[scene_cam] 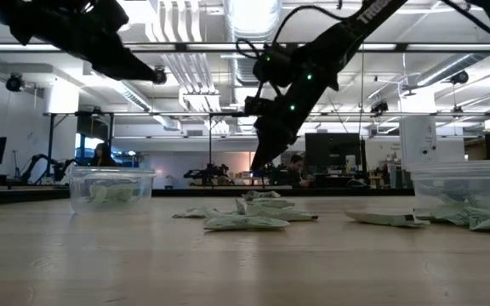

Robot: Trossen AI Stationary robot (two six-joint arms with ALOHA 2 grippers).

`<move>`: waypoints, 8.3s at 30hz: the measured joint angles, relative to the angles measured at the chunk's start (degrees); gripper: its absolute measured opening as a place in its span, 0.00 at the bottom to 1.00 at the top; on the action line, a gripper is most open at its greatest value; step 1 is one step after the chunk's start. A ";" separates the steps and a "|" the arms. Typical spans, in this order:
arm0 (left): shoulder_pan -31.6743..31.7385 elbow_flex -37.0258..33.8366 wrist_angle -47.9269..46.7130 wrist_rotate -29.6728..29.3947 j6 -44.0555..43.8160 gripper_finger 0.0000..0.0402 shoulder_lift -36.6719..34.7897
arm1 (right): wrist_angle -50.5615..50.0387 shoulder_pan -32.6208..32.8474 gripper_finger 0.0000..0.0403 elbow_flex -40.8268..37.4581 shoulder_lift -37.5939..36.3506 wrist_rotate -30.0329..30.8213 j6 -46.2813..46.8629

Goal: Pick and place Stevia / Truvia into bins
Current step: Put the stevia packet into the round transparent container

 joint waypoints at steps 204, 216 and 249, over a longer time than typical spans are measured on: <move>0.04 -0.42 5.71 -2.29 4.68 0.41 8.20 | -26.56 -17.54 0.47 29.21 19.12 -1.48 8.37; 0.04 -0.44 5.68 -2.30 4.66 0.41 8.20 | -25.92 -17.83 0.55 29.08 20.80 -1.46 9.30; 0.03 -0.44 5.61 -2.30 4.66 0.41 8.20 | -28.52 -18.00 0.03 29.10 20.50 -1.29 7.47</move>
